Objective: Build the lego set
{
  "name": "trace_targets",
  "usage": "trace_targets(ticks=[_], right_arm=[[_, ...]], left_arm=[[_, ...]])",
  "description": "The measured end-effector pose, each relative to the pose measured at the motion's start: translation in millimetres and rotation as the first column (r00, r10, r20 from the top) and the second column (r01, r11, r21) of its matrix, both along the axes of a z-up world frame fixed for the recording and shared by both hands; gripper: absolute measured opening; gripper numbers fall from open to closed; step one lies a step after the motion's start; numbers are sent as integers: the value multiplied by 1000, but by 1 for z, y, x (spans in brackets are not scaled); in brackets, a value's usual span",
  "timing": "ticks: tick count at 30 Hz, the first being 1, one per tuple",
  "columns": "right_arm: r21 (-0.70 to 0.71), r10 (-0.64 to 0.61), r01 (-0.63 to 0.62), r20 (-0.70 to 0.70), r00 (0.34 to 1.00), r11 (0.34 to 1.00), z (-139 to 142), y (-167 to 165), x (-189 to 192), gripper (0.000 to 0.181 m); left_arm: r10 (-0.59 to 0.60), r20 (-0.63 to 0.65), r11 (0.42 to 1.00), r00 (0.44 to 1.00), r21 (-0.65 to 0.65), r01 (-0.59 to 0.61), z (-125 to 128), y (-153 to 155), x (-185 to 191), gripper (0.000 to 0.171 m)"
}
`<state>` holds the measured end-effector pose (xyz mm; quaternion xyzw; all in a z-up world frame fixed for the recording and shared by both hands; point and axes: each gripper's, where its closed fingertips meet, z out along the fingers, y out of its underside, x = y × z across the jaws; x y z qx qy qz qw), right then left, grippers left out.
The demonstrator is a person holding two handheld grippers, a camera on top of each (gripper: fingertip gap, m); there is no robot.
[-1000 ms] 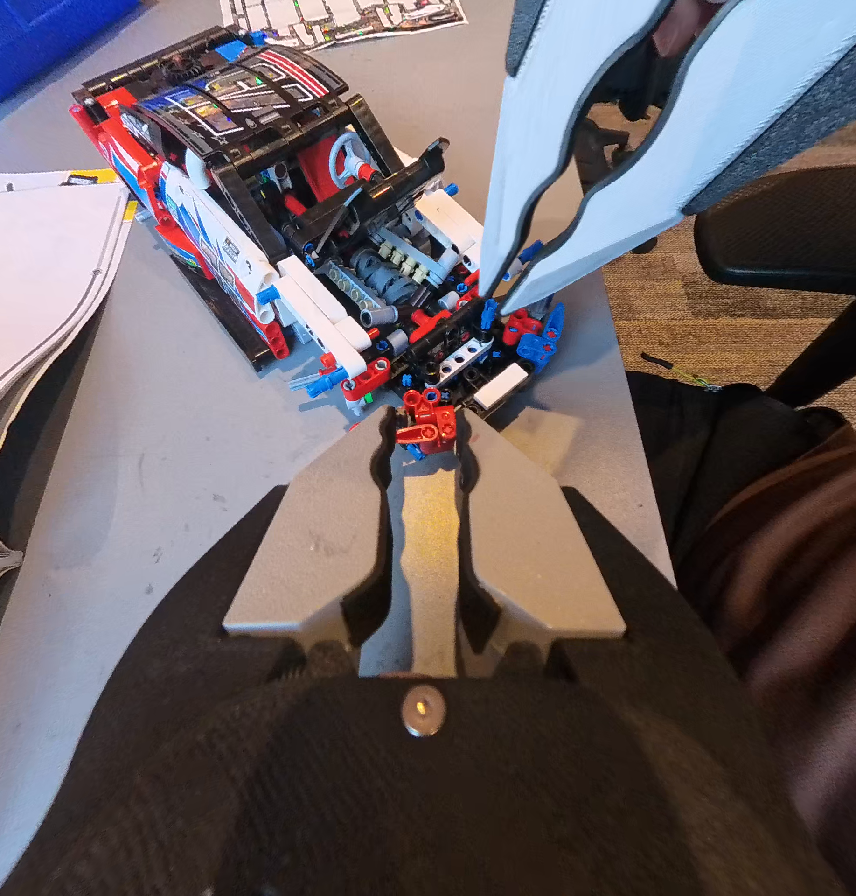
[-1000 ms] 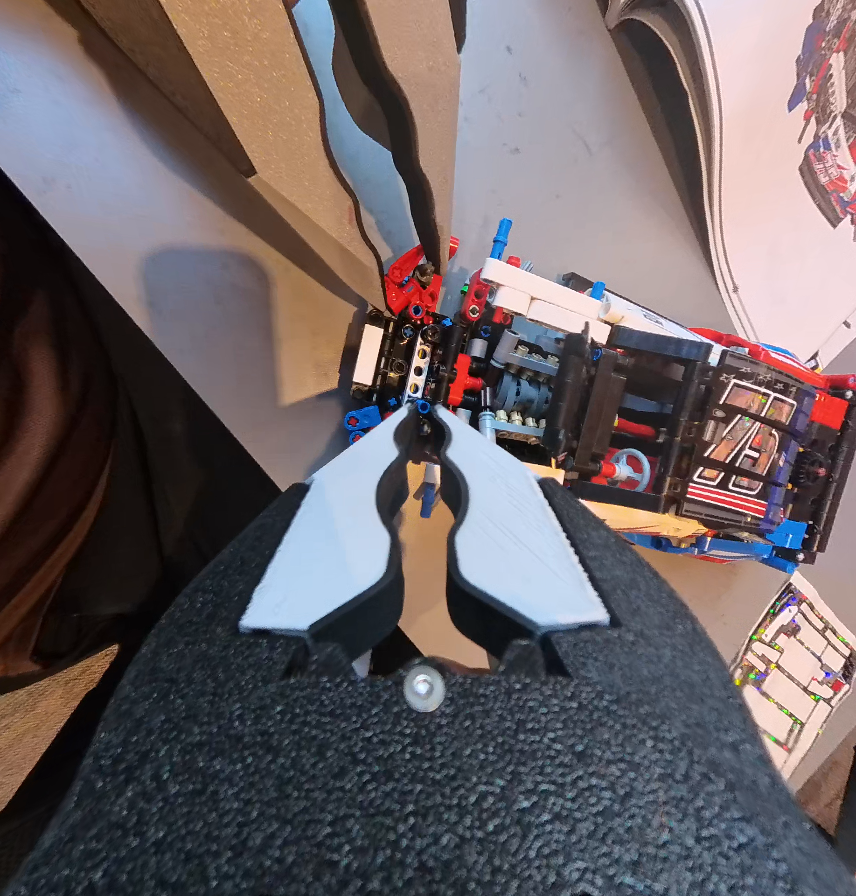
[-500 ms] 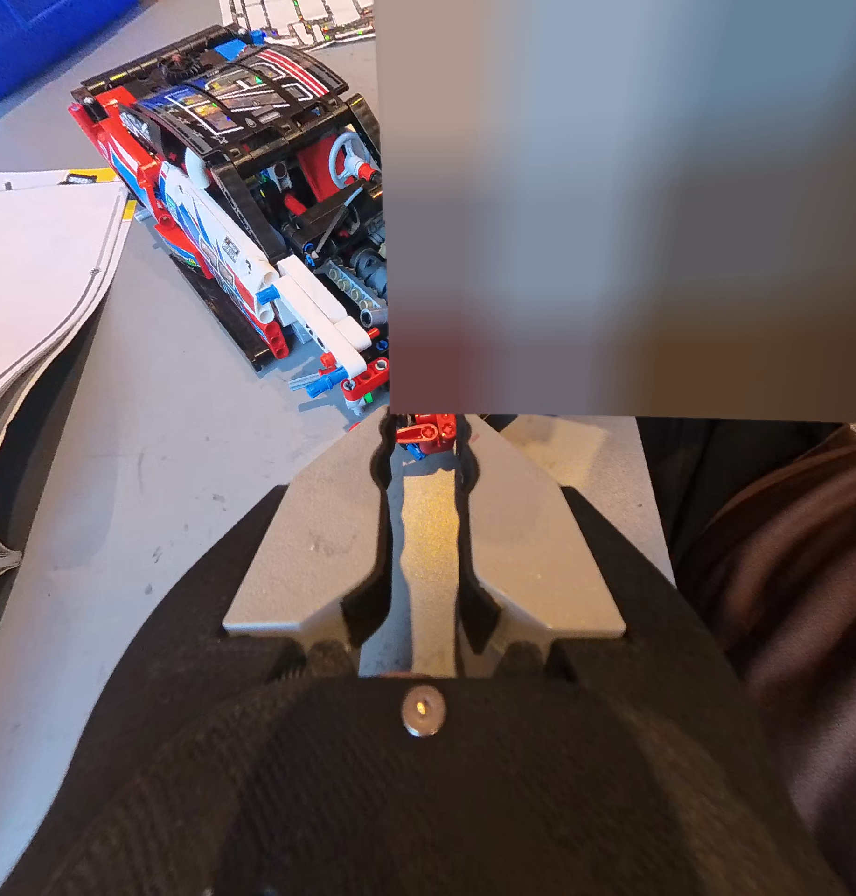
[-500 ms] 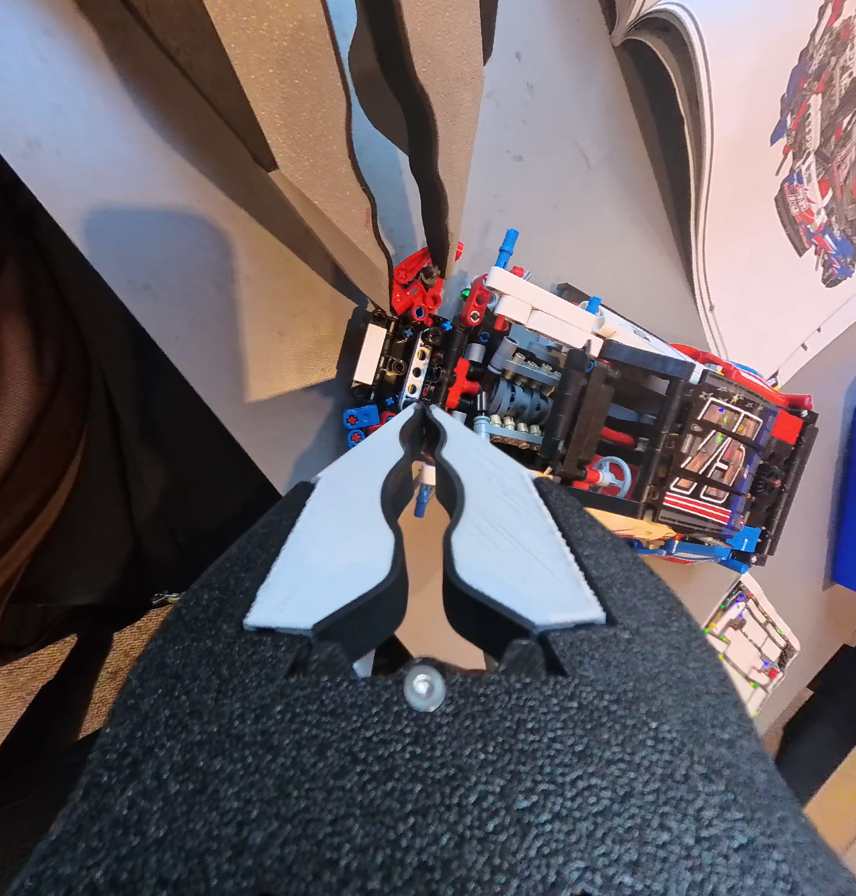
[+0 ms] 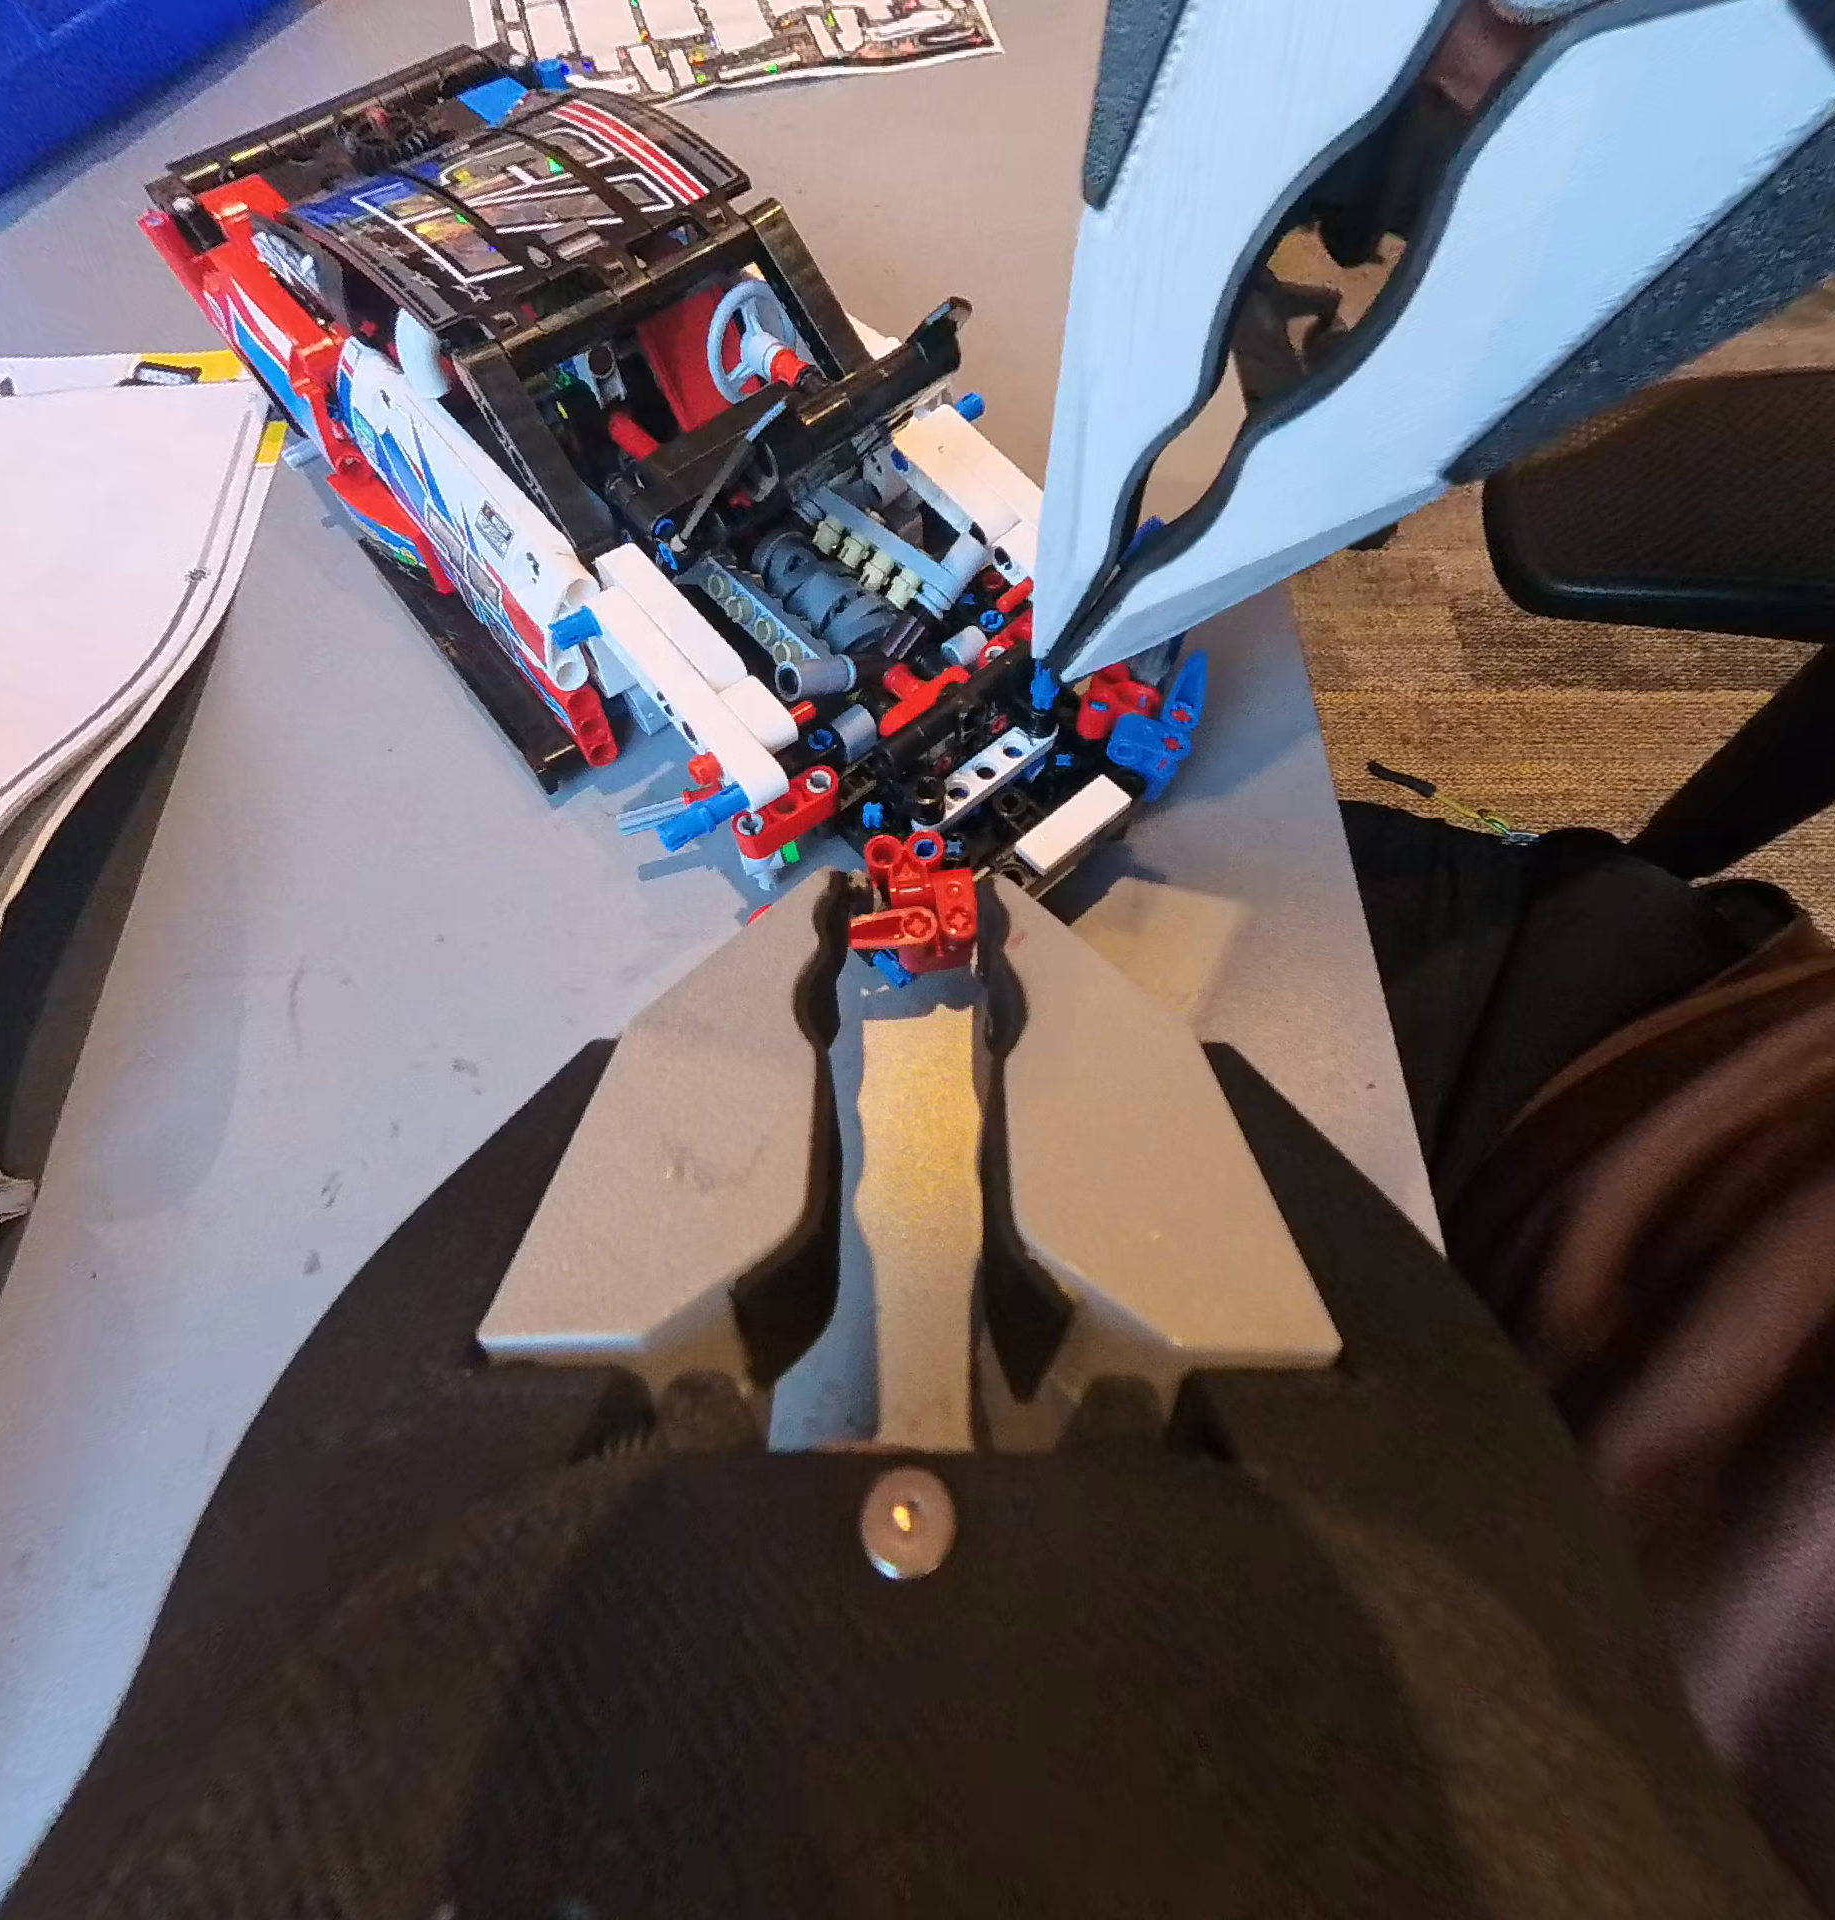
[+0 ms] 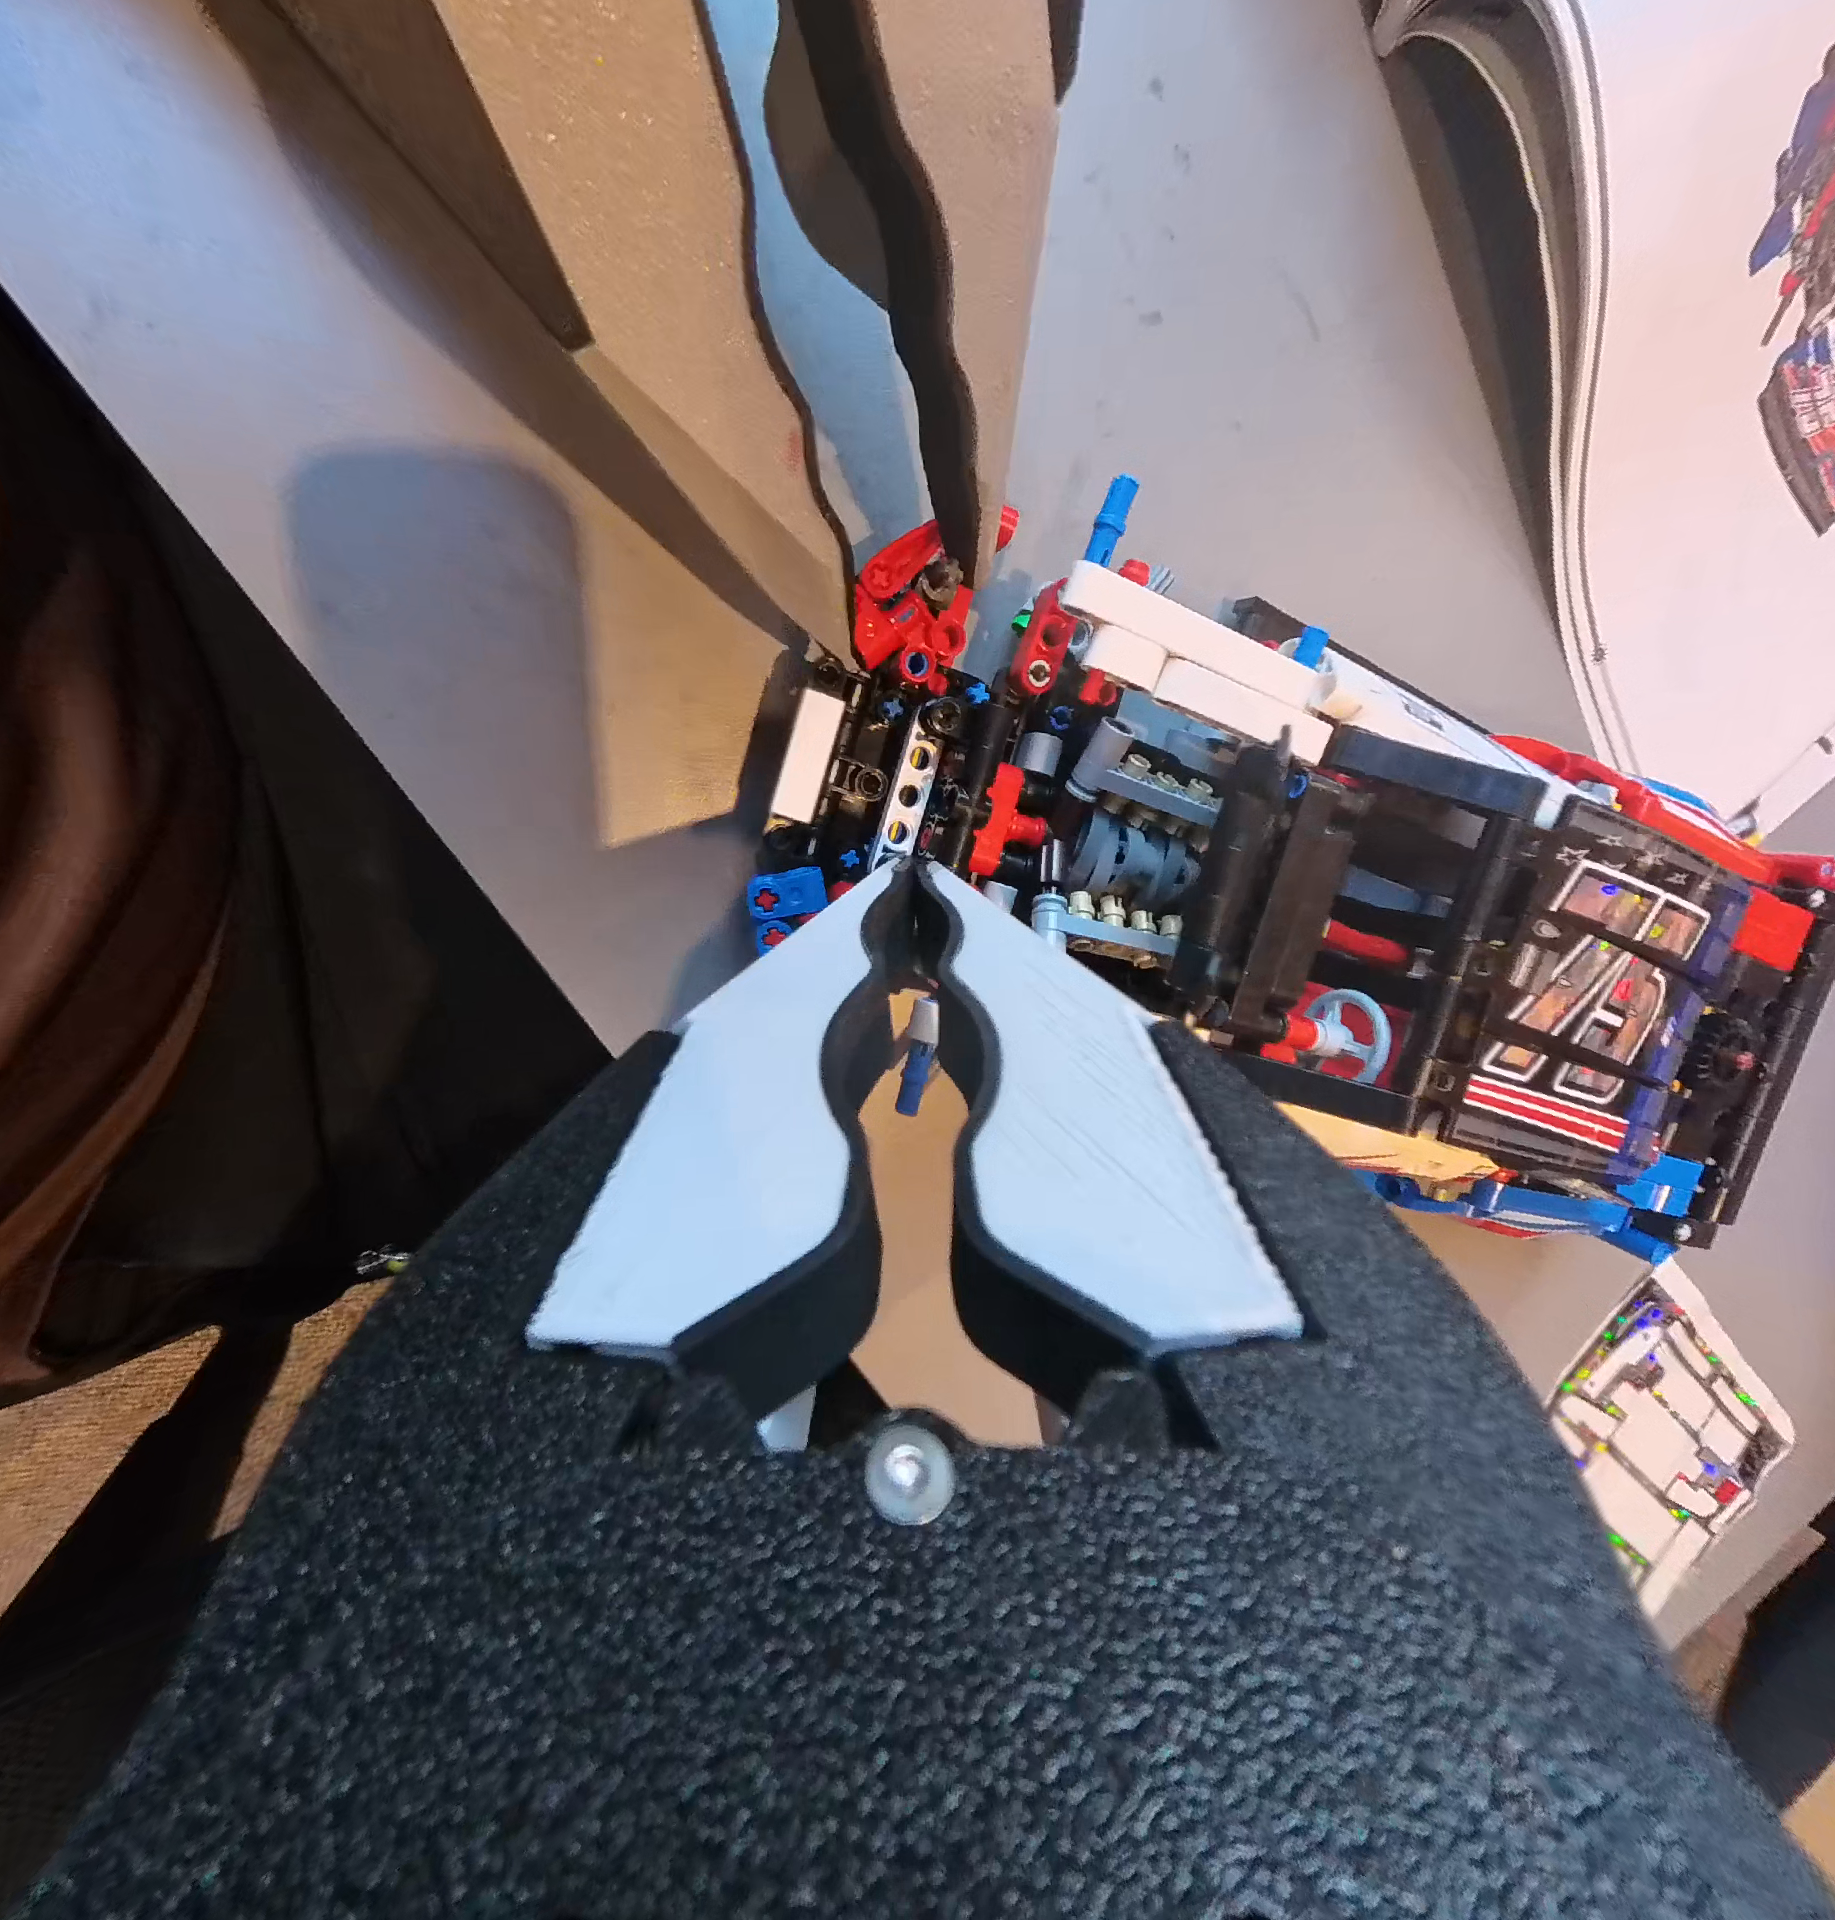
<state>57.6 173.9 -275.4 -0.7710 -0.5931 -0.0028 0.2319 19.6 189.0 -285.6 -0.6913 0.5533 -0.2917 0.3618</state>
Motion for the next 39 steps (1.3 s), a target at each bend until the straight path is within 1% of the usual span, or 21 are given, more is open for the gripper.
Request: trace_targets(ticks=[10, 15, 18, 21, 23, 26, 27, 29, 30, 32, 35, 37, 38, 39], right_arm=[[-23, 17, -16, 24, 1000, 1000, -1, 0, 0, 0], [-104, -58, 52, -57, 997, 993, 4, -1, 0, 0], [-64, -66, 60, -94, 993, 996, 18, 3, -2, 0], [-45, -60, 58, -67, 996, 997, 23, 5, -1, 0], [-55, -45, 42, -55, 997, 998, 21, 2, -3, 0], [-64, -37, 37, -1, 999, 997, 3, 2, 2, 0], [-60, -36, 35, -13, 999, 998, 2, 3, 1, 0], [-69, -39, 39, -1, 999, 997, 4, 2, 3, 0], [-49, -32, 32, 1, 999, 998, 8, 3, 2, 0], [-48, -23, 21, -25, 999, 999, 15, 2, -5, 0], [-67, -16, 17, 18, 1000, 998, 0, 3, 1, 0], [-68, -15, 18, 38, 999, 998, 3, 3, 3, 0], [-44, -8, 10, 45, 999, 999, 6, 5, 3, 0], [-44, -4, 5, 17, 1000, 999, 11, 4, -2, 0]], left_arm=[[1, 0, 1000, 1000, 0, -1, 0, 0, 0, 22], [-2, -4, 1000, 1000, 9, 2, 0, -1, 0, 22], [-1, -5, 1000, 1000, 14, 1, 0, -1, 0, 22], [0, -5, 1000, 1000, 13, 1, 0, -1, 0, 22], [0, -6, 1000, 1000, 15, 0, 0, -1, 0, 22], [0, -5, 1000, 1000, 12, 0, 0, -1, 0, 22], [9, -6, 1000, 1000, 13, -9, 0, 0, -1, 22], [4, -3, 1000, 1000, 4, -4, 0, 0, 0, 22], [4, -3, 1000, 1000, 5, -4, 0, 0, 0, 22], [5, -4, 1000, 1000, 8, -5, 0, 0, 0, 22], [8, -4, 1000, 1000, 7, -8, 0, 0, 0, 22], [5, -2, 1000, 1000, 1, -5, 0, 0, 0, 22], [5, -2, 1000, 1000, 2, -5, 0, 0, 0, 22], [5, -3, 1000, 1000, 5, -5, -1, 0, 0, 22]])
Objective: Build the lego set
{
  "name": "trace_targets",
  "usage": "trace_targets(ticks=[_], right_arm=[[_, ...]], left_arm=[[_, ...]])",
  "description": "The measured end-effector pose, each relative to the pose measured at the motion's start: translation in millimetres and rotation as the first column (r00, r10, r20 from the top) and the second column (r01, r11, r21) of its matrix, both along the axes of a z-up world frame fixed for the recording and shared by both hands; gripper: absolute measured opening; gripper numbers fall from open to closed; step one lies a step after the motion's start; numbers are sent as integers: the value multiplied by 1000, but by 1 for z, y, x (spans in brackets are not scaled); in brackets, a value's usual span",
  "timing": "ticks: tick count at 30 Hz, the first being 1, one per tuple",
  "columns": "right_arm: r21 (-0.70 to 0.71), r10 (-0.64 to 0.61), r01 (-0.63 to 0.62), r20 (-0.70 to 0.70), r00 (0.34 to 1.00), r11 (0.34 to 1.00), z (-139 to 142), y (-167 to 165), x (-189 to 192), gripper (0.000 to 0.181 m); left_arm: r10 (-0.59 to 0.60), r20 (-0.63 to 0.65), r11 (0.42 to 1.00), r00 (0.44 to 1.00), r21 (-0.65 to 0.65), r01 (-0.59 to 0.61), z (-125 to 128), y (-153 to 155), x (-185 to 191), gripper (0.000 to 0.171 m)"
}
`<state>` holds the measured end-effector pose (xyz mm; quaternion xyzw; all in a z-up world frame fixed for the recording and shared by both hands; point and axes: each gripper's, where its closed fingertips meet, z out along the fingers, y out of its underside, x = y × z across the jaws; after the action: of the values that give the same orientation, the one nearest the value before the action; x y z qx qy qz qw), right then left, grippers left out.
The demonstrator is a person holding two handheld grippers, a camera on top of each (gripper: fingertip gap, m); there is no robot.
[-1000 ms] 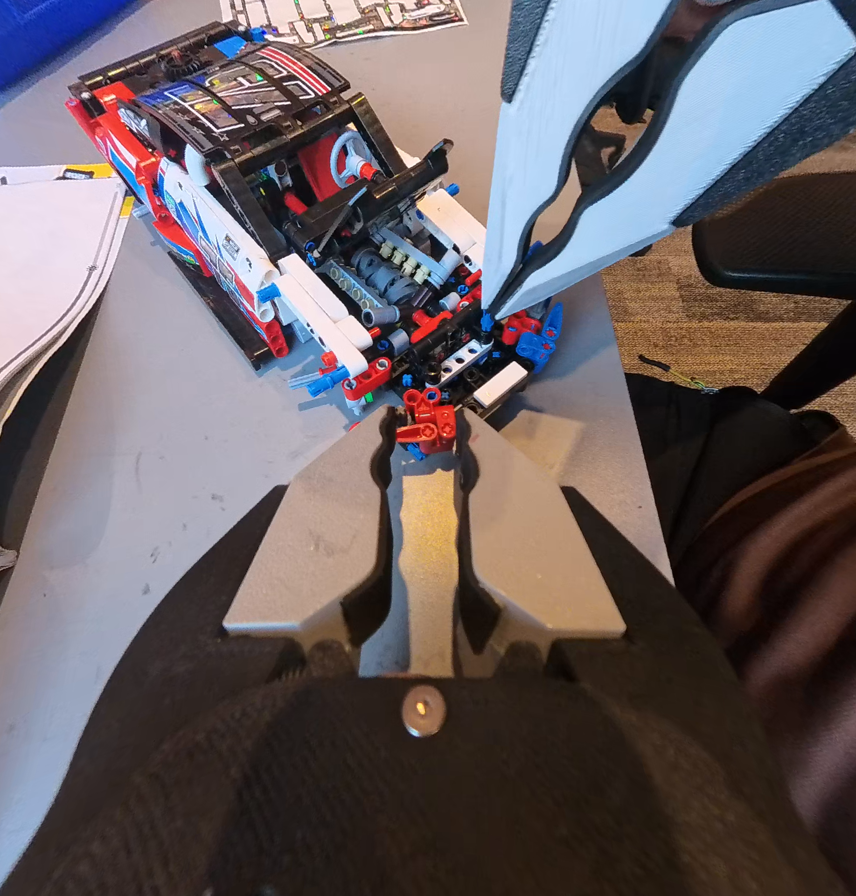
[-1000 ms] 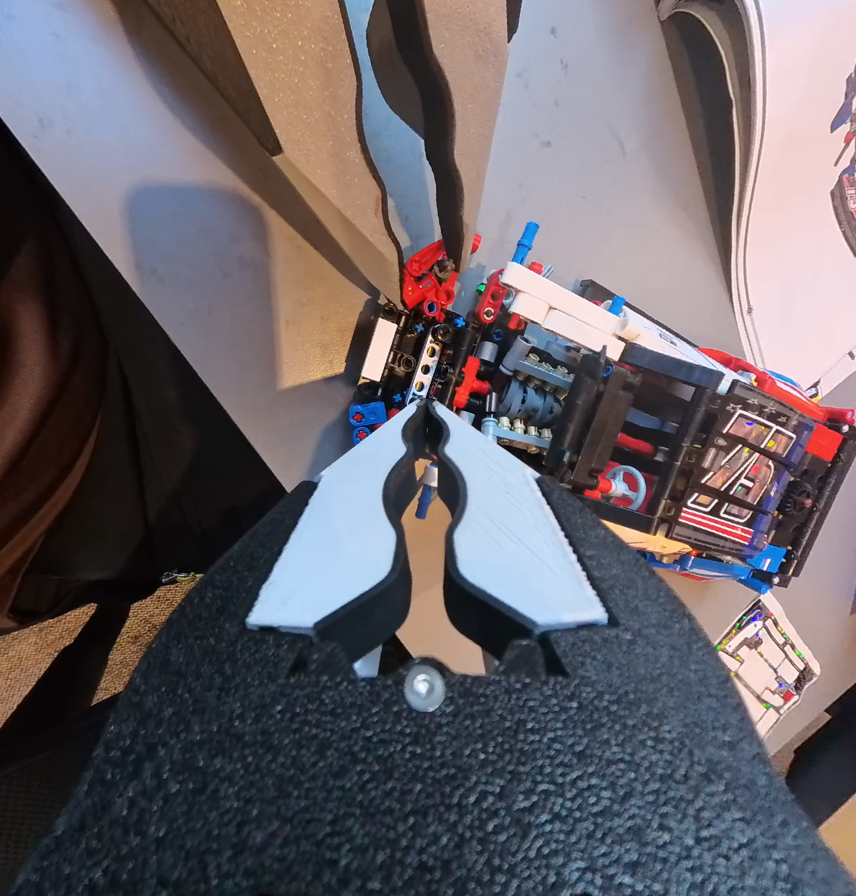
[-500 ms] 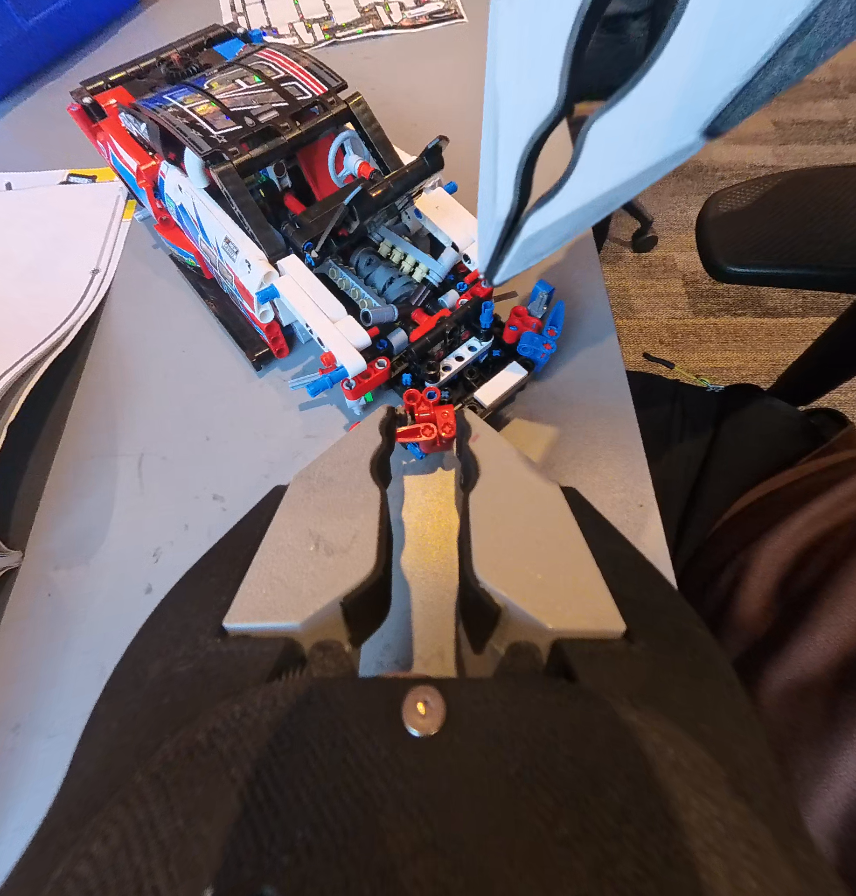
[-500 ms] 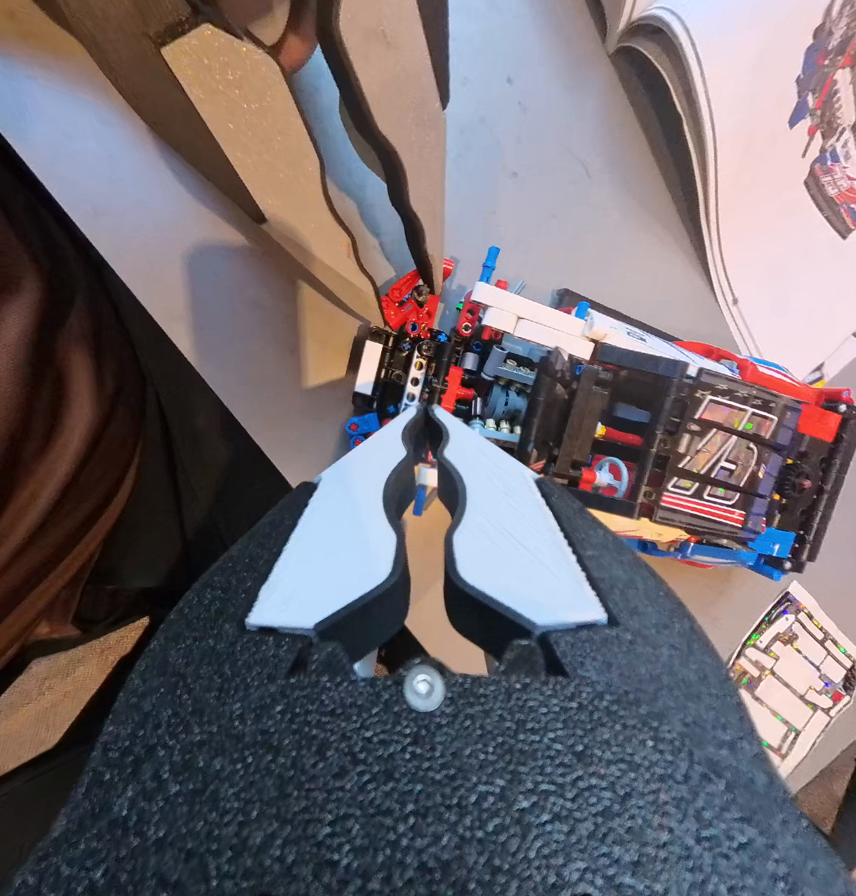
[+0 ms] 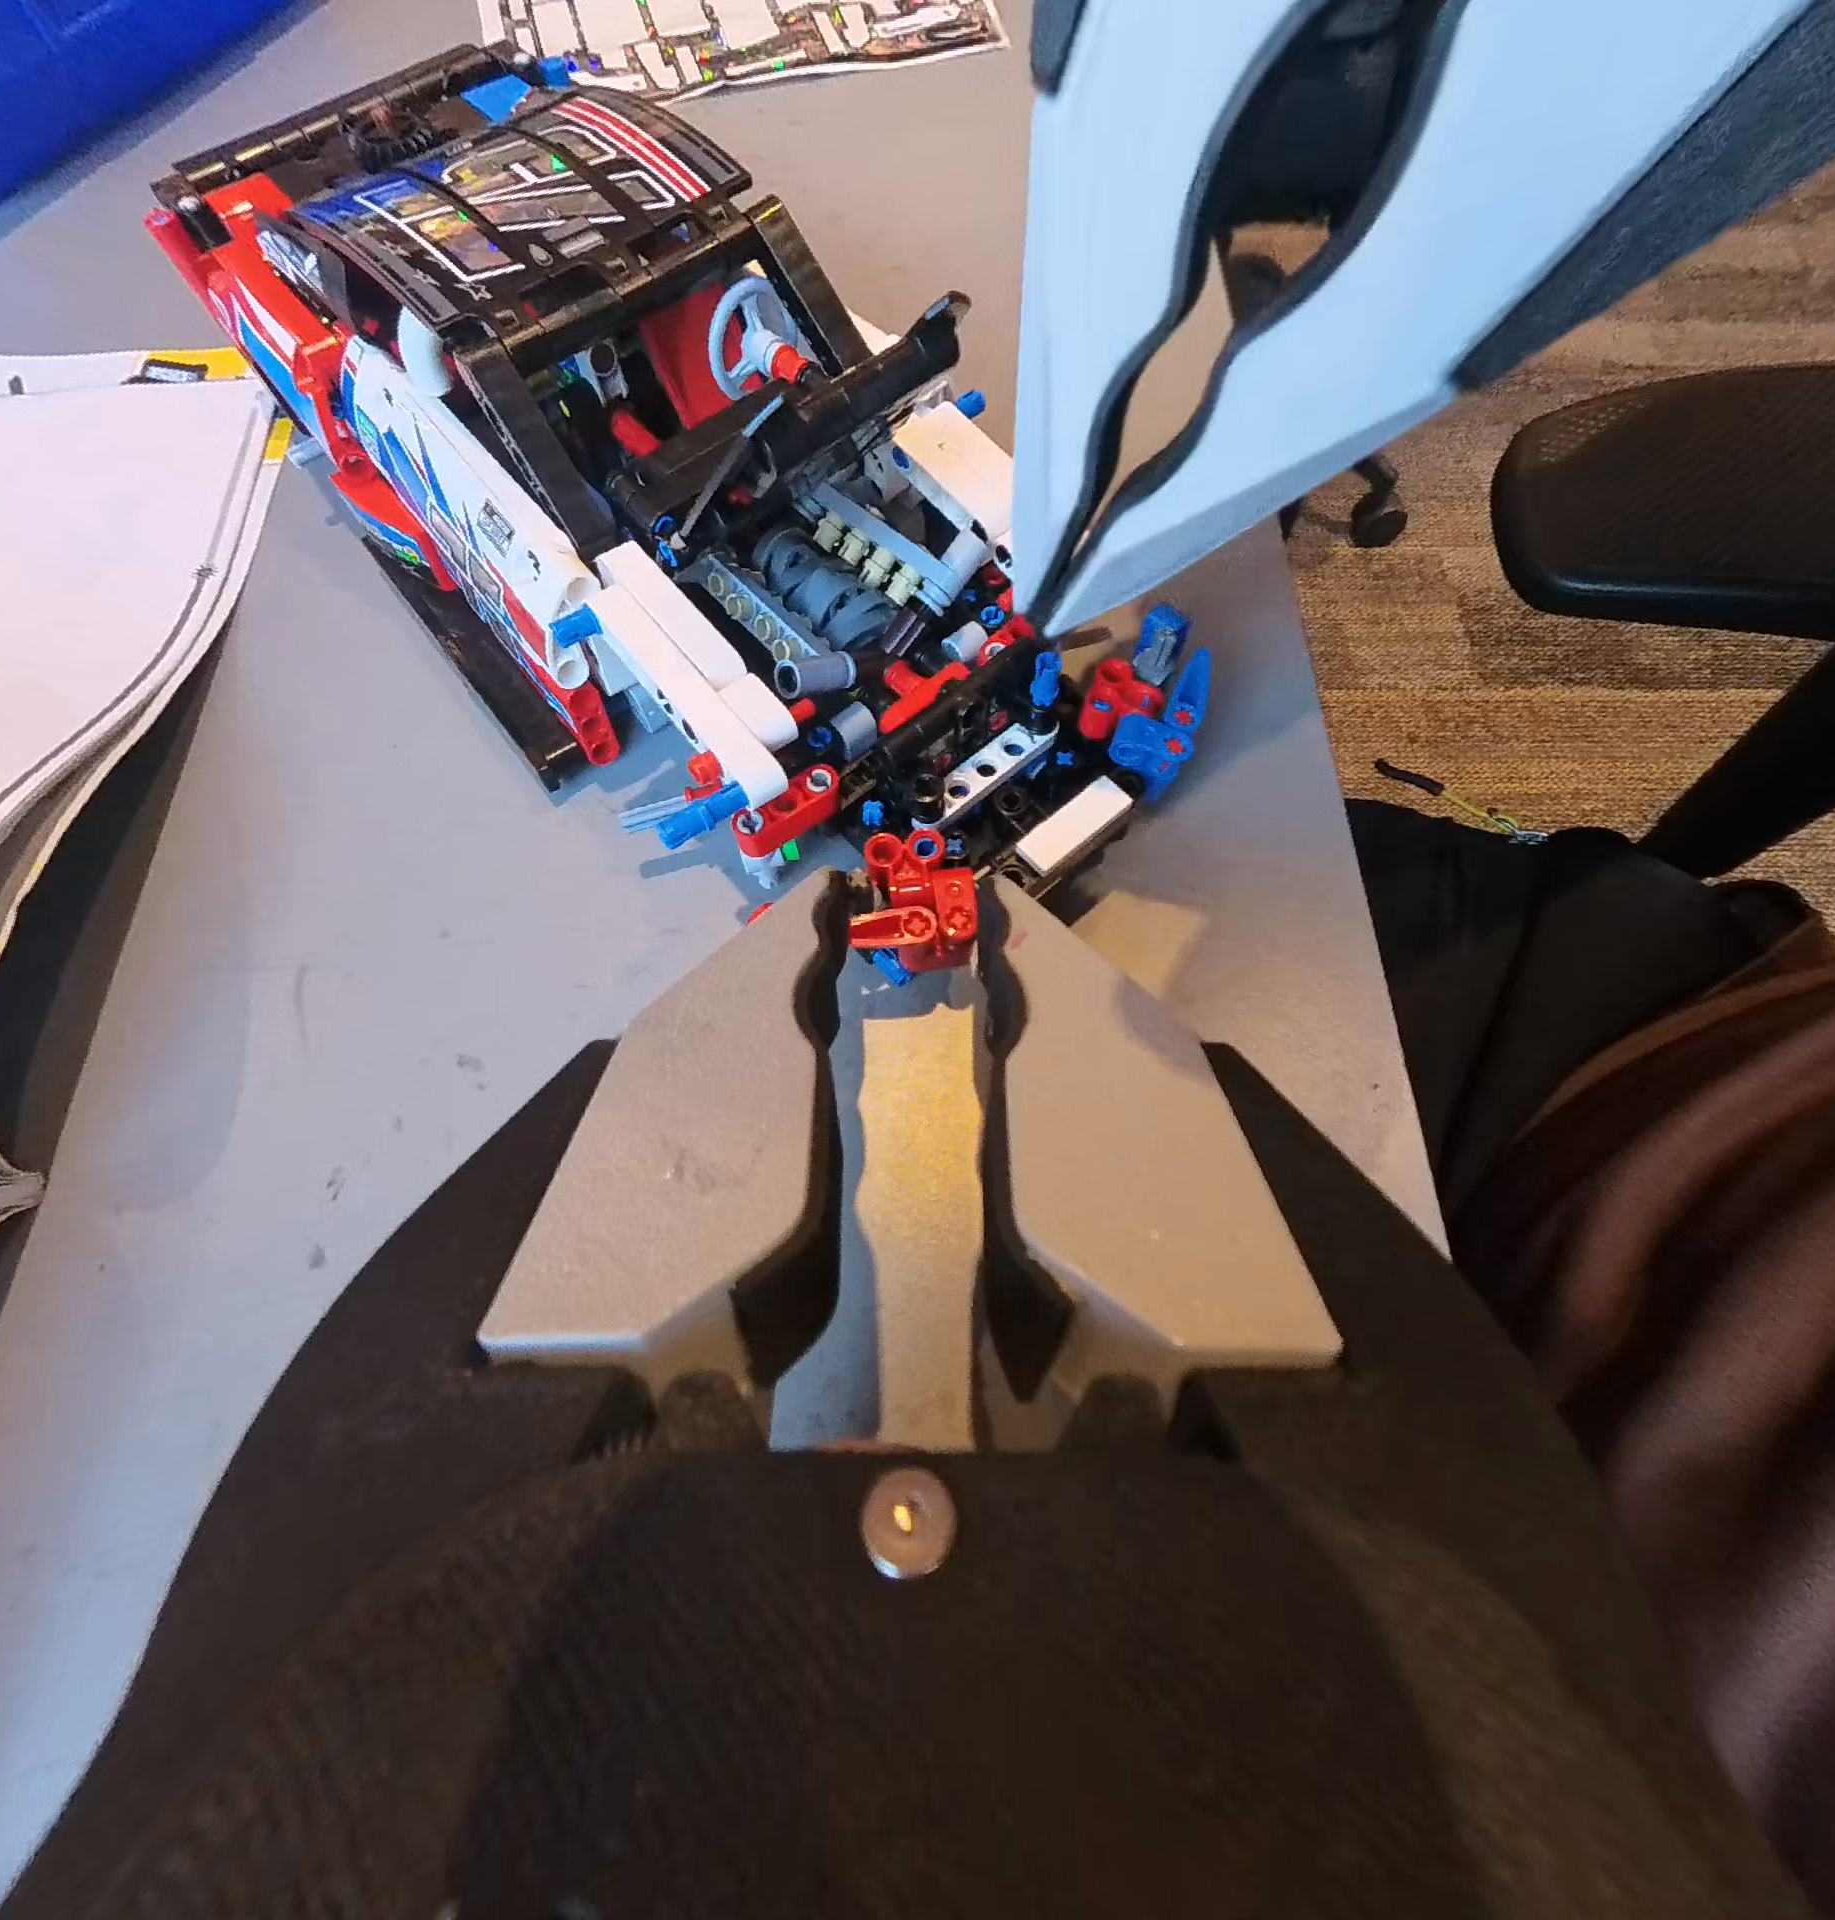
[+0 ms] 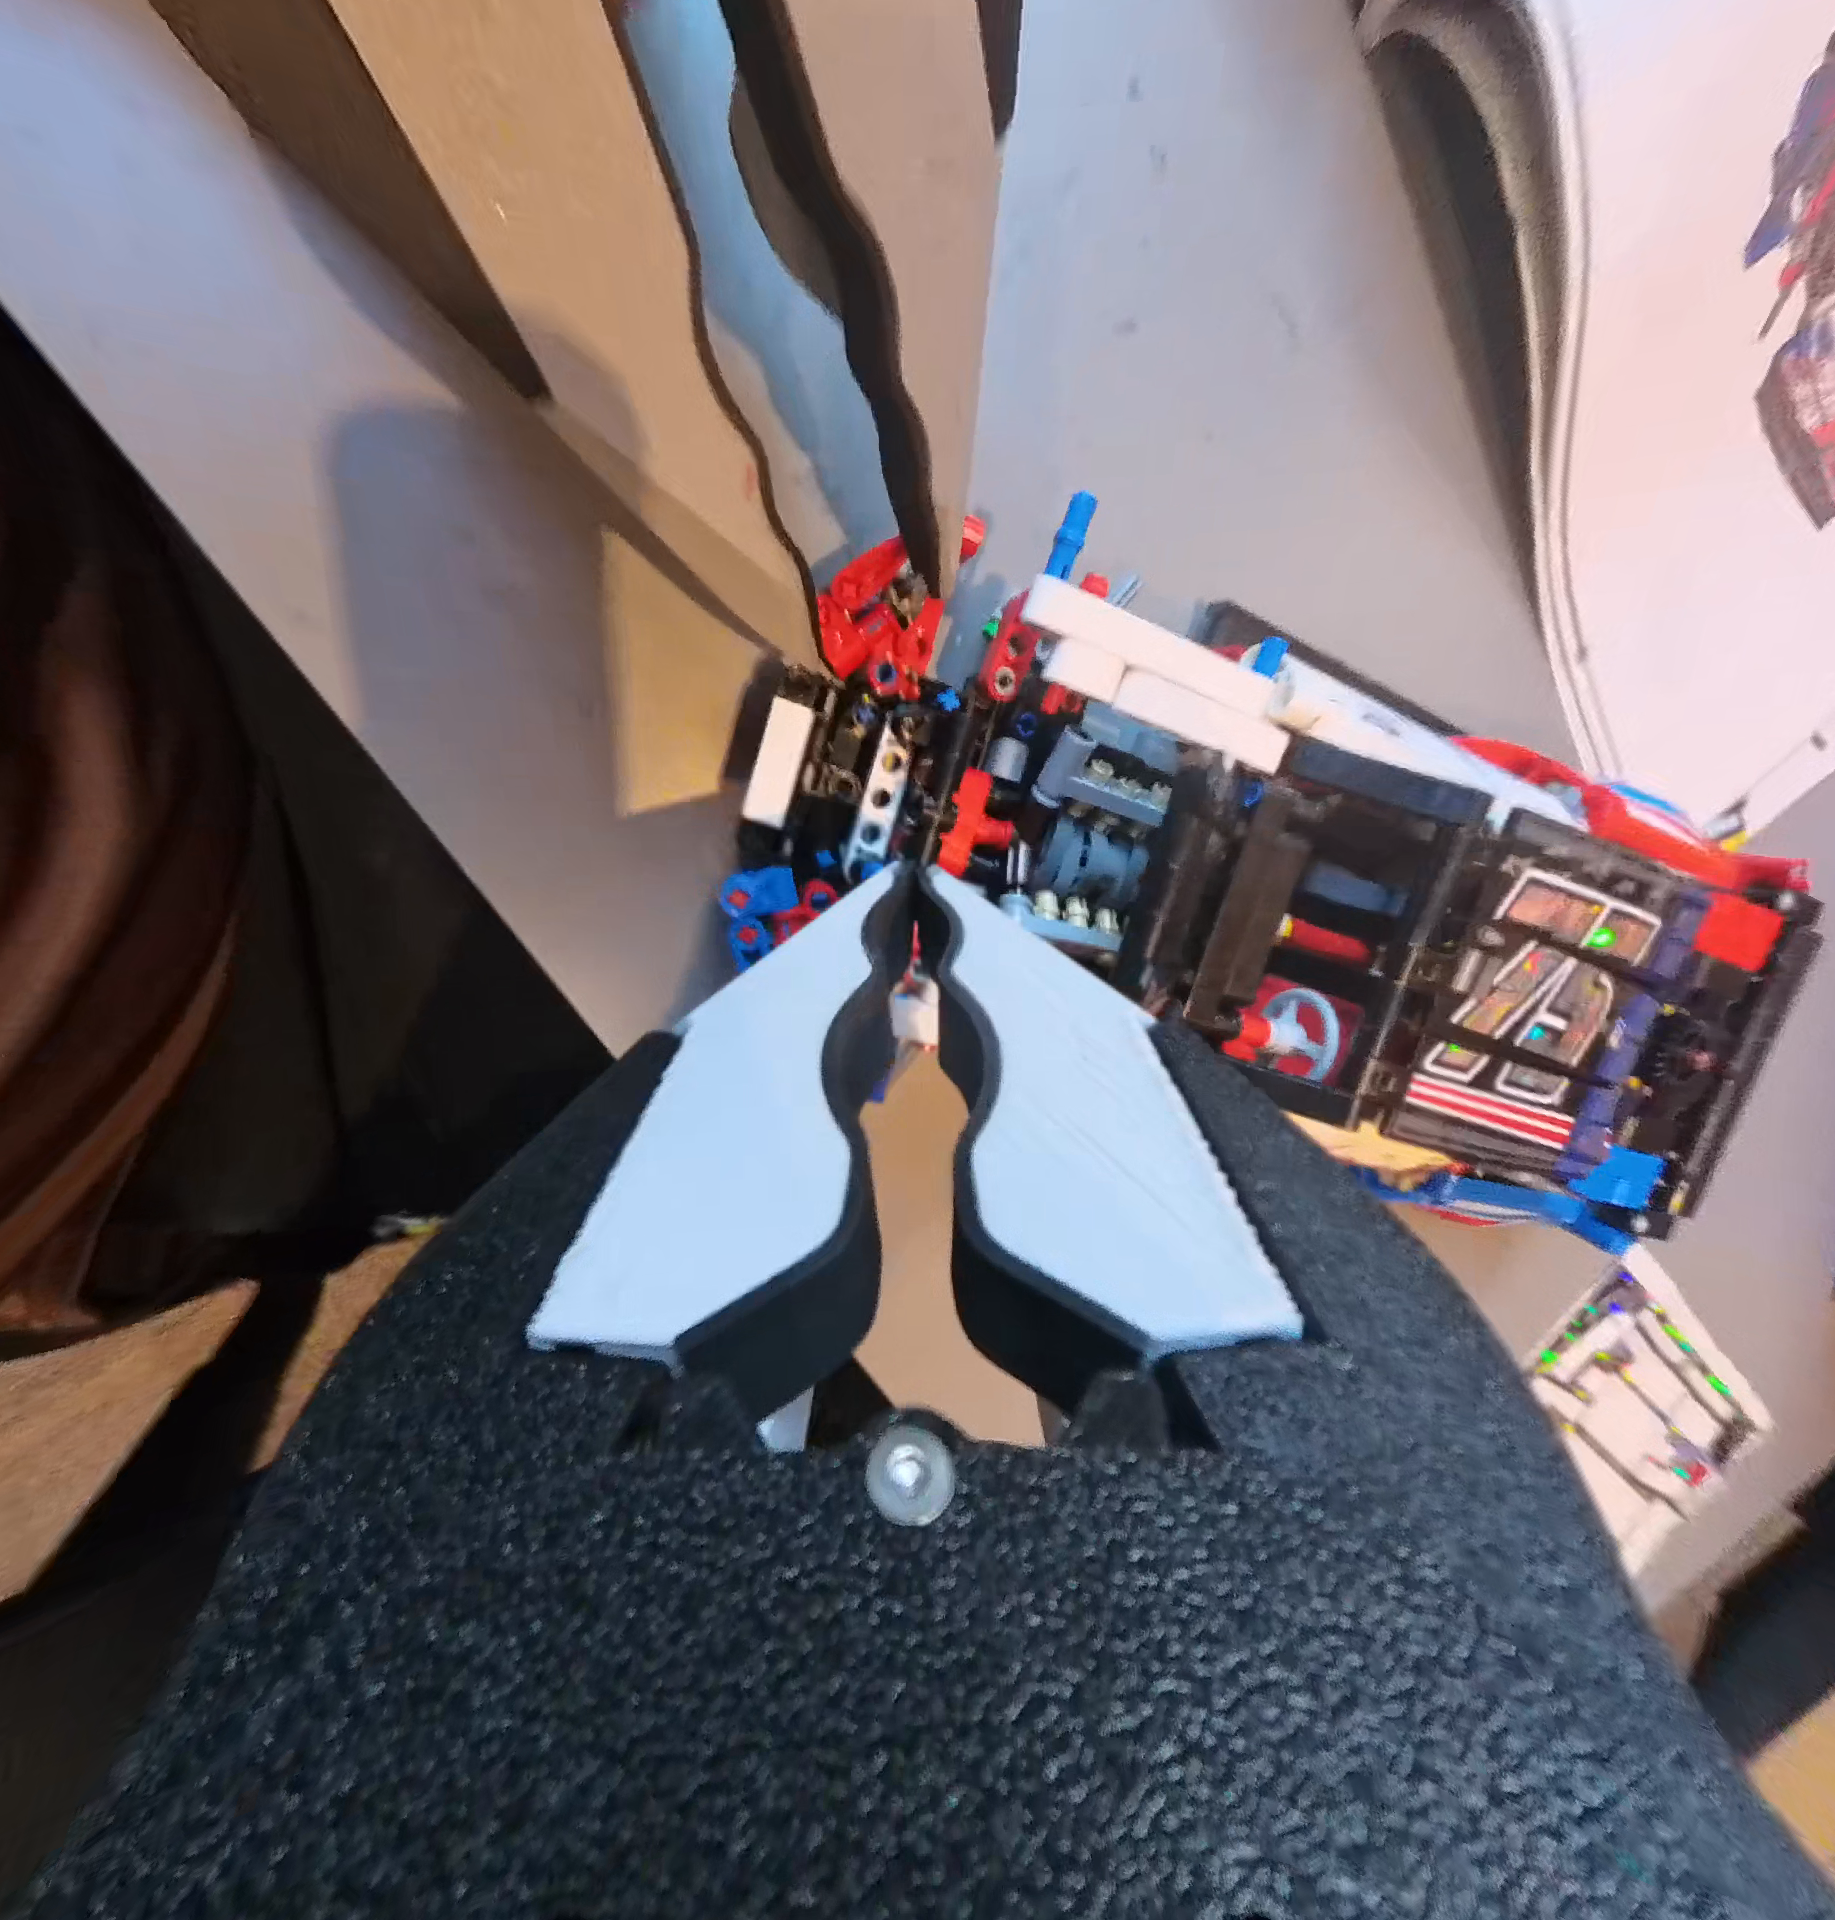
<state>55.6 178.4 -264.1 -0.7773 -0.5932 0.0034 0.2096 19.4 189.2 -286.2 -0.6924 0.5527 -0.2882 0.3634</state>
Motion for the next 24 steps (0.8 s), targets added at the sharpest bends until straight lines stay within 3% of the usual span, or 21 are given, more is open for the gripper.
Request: trace_targets(ticks=[4, 9, 12, 15, 22, 24], right_arm=[[-26, 6, -5, 38, 999, 1000, -14, -2, 5, 0], [0, -13, 13, -15, 1000, 1000, 3, 2, 1, 0], [-25, -2, 3, 42, 999, 1000, -15, -1, 7, 0], [3, -4, 4, 33, 999, 1000, -9, 1, 5, 0], [7, -119, 124, -240, 963, 992, 23, 14, -11, 1], [-43, -160, 155, -316, 935, 987, 23, 11, -14, 15]], left_arm=[[3, 0, 1000, 1000, 0, -3, 0, 0, 0, 22], [-4, 0, 1000, 1000, 0, 4, 0, 0, 0, 22], [-1, 0, 1000, 1000, 1, 1, 0, 0, 0, 22], [-1, 2, 1000, 1000, -8, 1, 0, 0, 0, 22], [10, 0, 1000, 1000, 8, -10, 1, 0, -3, 27], [39, 9, 999, 999, 9, -39, 2, 2, -8, 34]])
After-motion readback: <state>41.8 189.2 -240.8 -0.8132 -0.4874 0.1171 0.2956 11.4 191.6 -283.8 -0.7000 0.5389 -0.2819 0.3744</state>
